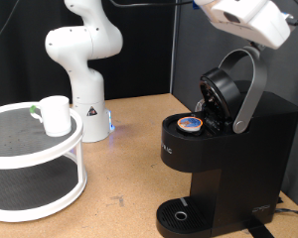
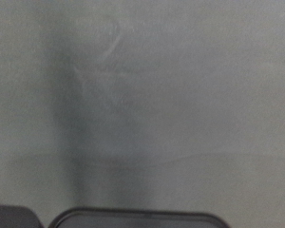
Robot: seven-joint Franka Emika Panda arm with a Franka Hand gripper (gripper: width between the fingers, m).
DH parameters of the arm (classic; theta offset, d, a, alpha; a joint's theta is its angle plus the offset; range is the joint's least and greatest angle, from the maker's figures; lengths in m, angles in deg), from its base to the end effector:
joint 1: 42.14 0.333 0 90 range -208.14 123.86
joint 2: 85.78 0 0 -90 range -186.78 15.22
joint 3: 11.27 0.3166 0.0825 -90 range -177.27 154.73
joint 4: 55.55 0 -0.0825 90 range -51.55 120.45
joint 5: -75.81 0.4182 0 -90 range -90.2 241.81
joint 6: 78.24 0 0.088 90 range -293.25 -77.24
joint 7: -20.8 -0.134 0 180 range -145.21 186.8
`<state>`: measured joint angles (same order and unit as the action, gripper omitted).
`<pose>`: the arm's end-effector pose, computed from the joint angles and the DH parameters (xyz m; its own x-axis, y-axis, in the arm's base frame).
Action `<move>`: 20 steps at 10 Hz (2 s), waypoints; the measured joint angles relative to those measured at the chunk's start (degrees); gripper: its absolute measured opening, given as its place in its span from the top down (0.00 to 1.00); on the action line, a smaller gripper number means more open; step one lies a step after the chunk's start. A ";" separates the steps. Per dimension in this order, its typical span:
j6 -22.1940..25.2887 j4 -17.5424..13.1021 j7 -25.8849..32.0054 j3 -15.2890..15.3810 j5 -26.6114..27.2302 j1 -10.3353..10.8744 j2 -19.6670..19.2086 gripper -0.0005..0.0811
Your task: Make a cup of coffee with the keurig machine
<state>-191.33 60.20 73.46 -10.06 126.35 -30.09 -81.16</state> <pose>0.5495 0.2001 0.4805 0.7011 0.4965 0.5119 0.7130 -0.4763 -0.5146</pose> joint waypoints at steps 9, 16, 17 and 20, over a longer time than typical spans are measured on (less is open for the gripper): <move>4.44 1.09 2.22 -2.72 -0.37 -2.31 0.78 0.99; 9.80 1.41 4.35 -6.12 -3.16 -5.18 1.02 0.99; 9.81 1.68 4.27 -6.45 -3.92 -5.34 0.99 0.99; 9.81 2.18 4.23 -7.10 -4.60 -5.63 0.88 0.99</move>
<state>-181.52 62.38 77.69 -17.15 121.74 -35.72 -80.29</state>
